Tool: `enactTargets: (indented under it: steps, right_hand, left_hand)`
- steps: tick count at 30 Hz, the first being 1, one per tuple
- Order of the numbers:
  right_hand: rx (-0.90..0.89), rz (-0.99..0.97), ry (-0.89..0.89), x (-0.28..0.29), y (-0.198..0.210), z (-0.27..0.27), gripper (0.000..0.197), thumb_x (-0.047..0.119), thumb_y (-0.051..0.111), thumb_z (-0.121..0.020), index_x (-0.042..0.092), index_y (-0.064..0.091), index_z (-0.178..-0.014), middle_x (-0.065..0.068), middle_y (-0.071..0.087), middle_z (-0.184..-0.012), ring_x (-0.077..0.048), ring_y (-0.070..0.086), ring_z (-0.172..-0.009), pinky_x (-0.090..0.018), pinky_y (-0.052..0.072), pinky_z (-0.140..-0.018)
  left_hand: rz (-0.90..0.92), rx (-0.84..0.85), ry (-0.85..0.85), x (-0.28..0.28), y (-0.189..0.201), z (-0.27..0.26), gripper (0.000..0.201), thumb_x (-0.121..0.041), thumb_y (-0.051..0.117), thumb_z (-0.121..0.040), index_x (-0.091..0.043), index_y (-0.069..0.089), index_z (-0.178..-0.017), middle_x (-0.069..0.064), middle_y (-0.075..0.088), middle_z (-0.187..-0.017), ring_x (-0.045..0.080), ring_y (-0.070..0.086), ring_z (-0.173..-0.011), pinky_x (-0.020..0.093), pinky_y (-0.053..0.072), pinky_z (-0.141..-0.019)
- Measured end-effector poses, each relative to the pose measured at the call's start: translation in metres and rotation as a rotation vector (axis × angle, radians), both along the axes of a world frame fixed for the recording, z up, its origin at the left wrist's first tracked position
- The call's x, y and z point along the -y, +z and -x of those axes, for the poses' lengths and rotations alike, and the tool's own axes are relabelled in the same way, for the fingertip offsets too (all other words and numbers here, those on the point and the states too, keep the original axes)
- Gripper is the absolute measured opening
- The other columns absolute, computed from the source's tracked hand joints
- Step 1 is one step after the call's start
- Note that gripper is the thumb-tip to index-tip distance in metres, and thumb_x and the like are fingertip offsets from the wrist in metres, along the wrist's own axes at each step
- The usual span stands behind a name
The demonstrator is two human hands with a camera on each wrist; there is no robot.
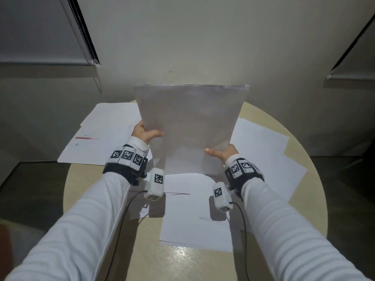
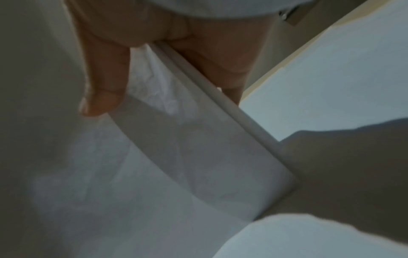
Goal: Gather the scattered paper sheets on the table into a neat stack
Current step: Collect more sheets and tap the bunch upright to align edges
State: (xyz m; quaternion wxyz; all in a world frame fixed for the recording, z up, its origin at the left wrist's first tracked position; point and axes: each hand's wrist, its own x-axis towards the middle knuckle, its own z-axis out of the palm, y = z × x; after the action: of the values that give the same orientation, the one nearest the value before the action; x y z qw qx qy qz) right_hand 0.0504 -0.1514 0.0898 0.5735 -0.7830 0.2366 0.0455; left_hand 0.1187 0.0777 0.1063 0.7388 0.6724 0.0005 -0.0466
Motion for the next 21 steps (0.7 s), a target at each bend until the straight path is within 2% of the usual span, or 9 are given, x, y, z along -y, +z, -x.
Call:
enactTargets:
  steps: [3, 5, 7, 11, 14, 15, 17, 19, 21]
  right_hand:
    - [0.055, -0.058, -0.049, -0.005, -0.004, -0.005, 0.043, 0.014, 0.07, -0.082, -0.004, 0.056, -0.119, -0.009, 0.058, -0.102, -0.016, 0.052, -0.093, -0.005, 0.039, -0.05]
    - [0.099, -0.154, -0.136, -0.013, -0.011, -0.008, 0.028, 0.007, 0.071, -0.08, 0.002, 0.063, -0.107, -0.002, 0.064, -0.089, -0.013, 0.058, -0.078, -0.008, 0.045, -0.055]
    - [0.151, -0.234, -0.208, -0.018, -0.017, -0.01, 0.016, 0.002, 0.072, -0.077, 0.007, 0.065, -0.091, 0.004, 0.066, -0.07, -0.01, 0.06, -0.061, -0.022, 0.047, -0.067]
    - [0.201, -0.137, -0.103, -0.013, -0.016, -0.014, 0.022, 0.014, 0.072, -0.079, 0.014, 0.062, -0.098, 0.0, 0.066, -0.08, -0.016, 0.062, -0.069, -0.024, 0.051, -0.069]
    - [0.15, -0.134, -0.189, 0.012, -0.017, -0.014, 0.019, 0.026, 0.064, -0.086, 0.014, 0.052, -0.095, -0.006, 0.057, -0.07, -0.018, 0.052, -0.054, -0.022, 0.046, -0.051]
    - [0.12, -0.132, -0.256, 0.026, -0.023, -0.012, 0.021, 0.028, 0.064, -0.087, 0.014, 0.051, -0.095, -0.008, 0.057, -0.073, -0.02, 0.052, -0.055, -0.025, 0.046, -0.052]
    - [-0.03, 0.041, -0.405, 0.063, -0.047, 0.005, 0.031, 0.034, 0.069, -0.079, 0.02, 0.051, -0.099, -0.01, 0.059, -0.094, -0.027, 0.059, -0.078, -0.034, 0.051, -0.067]
    - [-0.366, 0.434, -0.425, 0.096, -0.077, 0.034, 0.055, 0.052, 0.065, -0.07, 0.029, 0.047, -0.116, -0.01, 0.047, -0.126, -0.035, 0.049, -0.113, -0.042, 0.045, -0.089]
    - [-0.606, 0.549, -0.486, 0.112, -0.094, 0.06, 0.092, 0.069, 0.055, -0.064, 0.026, 0.026, -0.141, -0.014, 0.023, -0.148, -0.041, 0.023, -0.135, -0.054, 0.027, -0.106]
  left_hand:
    - [-0.108, -0.108, 0.007, 0.004, -0.023, 0.01, 0.041, 0.012, 0.073, -0.061, -0.002, 0.06, -0.097, 0.007, 0.069, -0.088, 0.017, 0.061, -0.085, 0.025, 0.049, -0.077]
    - [-0.124, -0.183, 0.036, 0.01, -0.035, 0.018, 0.037, 0.009, 0.064, -0.079, 0.002, 0.055, -0.114, 0.011, 0.068, -0.104, 0.007, 0.065, -0.075, 0.018, 0.051, -0.074]
    - [-0.018, -0.262, 0.126, 0.018, -0.038, 0.022, 0.018, 0.007, 0.052, -0.088, -0.004, 0.058, -0.101, 0.0, 0.07, -0.076, 0.002, 0.062, -0.048, 0.02, 0.051, -0.061]
    - [-0.172, -0.168, 0.158, 0.017, -0.044, 0.017, 0.009, 0.009, 0.06, -0.081, 0.003, 0.065, -0.087, -0.005, 0.063, -0.059, 0.014, 0.054, -0.069, 0.029, 0.041, -0.071]
    - [-0.146, -0.199, 0.15, -0.002, -0.055, 0.007, 0.013, 0.011, 0.065, -0.075, 0.002, 0.063, -0.083, -0.014, 0.062, -0.043, 0.018, 0.061, -0.07, 0.037, 0.045, -0.084]
    - [-0.161, -0.229, 0.167, -0.01, -0.058, 0.005, 0.018, 0.009, 0.068, -0.071, 0.006, 0.063, -0.088, -0.01, 0.064, -0.045, 0.024, 0.06, -0.079, 0.041, 0.045, -0.088]
    - [-0.229, -0.289, 0.144, -0.021, -0.064, 0.005, 0.02, 0.005, 0.07, -0.07, 0.002, 0.061, -0.088, 0.001, 0.061, -0.058, 0.028, 0.057, -0.086, 0.043, 0.047, -0.084]
    - [-0.373, -0.356, 0.106, -0.027, -0.068, 0.01, 0.015, 0.003, 0.066, -0.078, -0.006, 0.056, -0.085, 0.005, 0.051, -0.061, 0.026, 0.053, -0.07, 0.029, 0.045, -0.063]
    - [-0.484, -0.423, 0.093, -0.029, -0.074, 0.017, 0.014, 0.001, 0.063, -0.082, -0.006, 0.052, -0.087, 0.005, 0.045, -0.059, 0.022, 0.044, -0.054, 0.021, 0.036, -0.049]
